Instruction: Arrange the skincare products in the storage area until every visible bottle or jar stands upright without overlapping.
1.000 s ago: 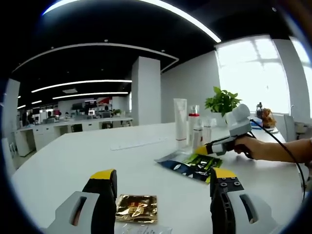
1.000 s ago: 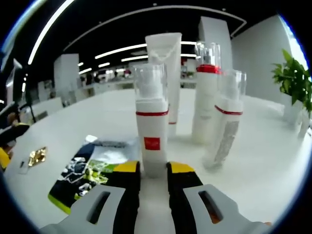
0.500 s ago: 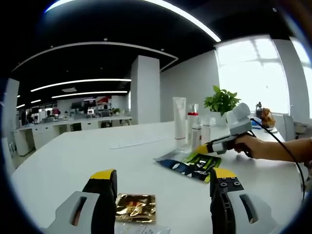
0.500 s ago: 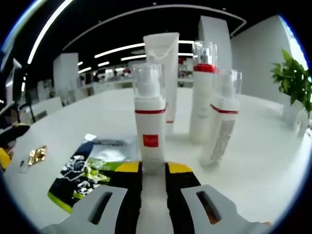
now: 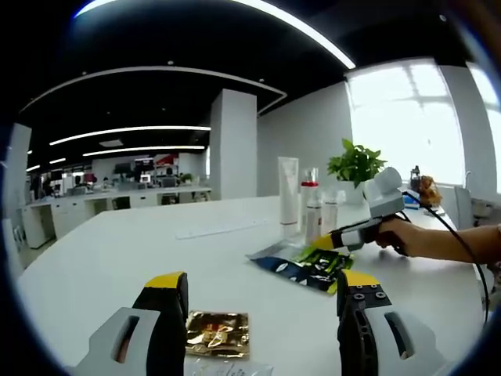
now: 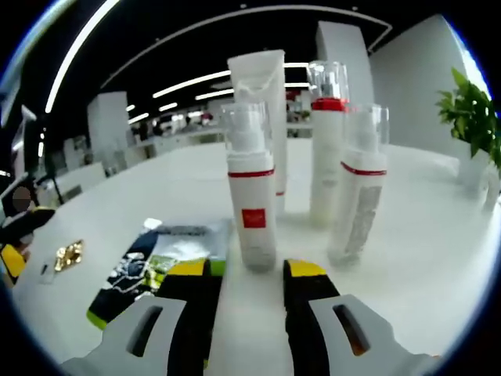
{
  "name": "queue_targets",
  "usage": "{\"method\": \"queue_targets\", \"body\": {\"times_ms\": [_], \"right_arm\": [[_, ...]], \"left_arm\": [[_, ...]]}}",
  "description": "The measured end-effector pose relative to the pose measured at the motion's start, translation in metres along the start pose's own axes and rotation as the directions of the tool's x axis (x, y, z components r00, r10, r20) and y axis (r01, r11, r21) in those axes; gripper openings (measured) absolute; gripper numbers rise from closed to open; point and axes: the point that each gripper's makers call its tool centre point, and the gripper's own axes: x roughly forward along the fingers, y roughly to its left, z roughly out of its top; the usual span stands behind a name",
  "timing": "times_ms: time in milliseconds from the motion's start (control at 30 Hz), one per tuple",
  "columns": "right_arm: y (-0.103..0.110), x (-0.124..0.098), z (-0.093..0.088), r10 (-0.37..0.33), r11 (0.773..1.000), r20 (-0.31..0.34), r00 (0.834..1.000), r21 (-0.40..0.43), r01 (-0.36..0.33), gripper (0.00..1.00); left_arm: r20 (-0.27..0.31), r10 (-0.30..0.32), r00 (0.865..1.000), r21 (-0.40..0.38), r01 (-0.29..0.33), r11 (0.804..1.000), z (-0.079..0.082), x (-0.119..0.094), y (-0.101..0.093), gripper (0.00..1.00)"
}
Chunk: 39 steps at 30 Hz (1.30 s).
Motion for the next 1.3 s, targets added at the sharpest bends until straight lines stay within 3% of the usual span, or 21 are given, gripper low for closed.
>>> {"method": "queue_targets", "body": {"times_ms": [67,267,333,367,500,533,600,700,767,833,900,1000,1133,1233,1300], "right_arm": [[0.004,-0.009,0.001,0.023,0.999,0.0,1.0,-0.022,-0.023,0.35],[0.026,-0.031,0.007,0.166,0.982,-0.003,0.986,0.089,-0.165,0.42],[0.04,-0.038,0.007,0.242,0.957,0.005,0.97,0.164,-0.24,0.45],[0.047,-0.042,0.004,0.284,0.932,-0.003,0.959,0.237,-0.275,0.47],[0.058,-0.041,-0.001,0.38,0.859,-0.016,0.925,0.379,-0.346,0.73],[0.058,-0.041,-0.001,0.38,0.856,-0.019,0.925,0.386,-0.344,0.75],[0.053,-0.041,0.005,0.373,0.861,0.004,0.928,0.371,-0.348,0.74],[0.058,-0.043,0.004,0.395,0.851,0.004,0.919,0.376,-0.367,0.73],[0.058,-0.043,0.004,0.408,0.841,0.002,0.913,0.389,-0.377,0.7],[0.063,-0.044,0.003,0.42,0.825,0.009,0.908,0.412,-0.386,0.68],[0.065,-0.044,0.002,0.423,0.823,0.009,0.906,0.413,-0.389,0.68],[0.068,-0.046,0.001,0.436,0.815,0.006,0.9,0.42,-0.398,0.66],[0.064,-0.047,0.001,0.449,0.794,0.018,0.894,0.452,-0.407,0.63],[0.061,-0.048,0.0,0.467,0.77,0.018,0.884,0.483,-0.417,0.6],[0.063,-0.049,0.002,0.48,0.745,0.026,0.877,0.516,-0.423,0.6]], "left_arm": [[-0.003,-0.003,1.0,-0.003,0.003,1.0,-0.001,0.0,-0.001,0.8],[-0.026,-0.006,1.0,0.018,0.007,1.0,-0.005,0.003,-0.003,0.79],[-0.024,-0.006,1.0,0.019,0.006,1.0,-0.006,0.004,-0.003,0.79],[-0.025,-0.006,1.0,0.019,0.006,1.0,-0.006,0.004,-0.003,0.79],[-0.026,0.004,1.0,0.015,-0.003,1.0,-0.008,0.003,0.0,0.79],[-0.022,0.003,1.0,0.012,-0.003,1.0,-0.007,0.003,0.0,0.78],[-0.015,0.004,1.0,0.003,-0.004,1.0,-0.006,0.003,0.001,0.78],[-0.021,0.01,1.0,0.018,-0.01,1.0,-0.008,0.005,0.0,0.76],[-0.006,0.014,1.0,0.042,-0.014,0.999,-0.003,0.01,0.003,0.68],[0.005,-0.016,1.0,0.021,0.016,1.0,0.002,0.022,0.0,0.51],[-0.048,-0.078,0.996,-0.056,0.075,0.996,0.001,0.035,-0.013,0.46],[-0.122,-0.144,0.982,-0.048,0.139,0.989,-0.001,0.055,-0.033,0.45],[-0.137,-0.073,0.988,0.088,0.085,0.992,0.001,0.094,-0.033,0.28],[-0.191,-0.052,0.98,0.128,0.078,0.989,-0.009,0.115,-0.036,0.27],[-0.233,-0.051,0.971,0.11,0.078,0.991,-0.02,0.122,-0.041,0.27]]}}
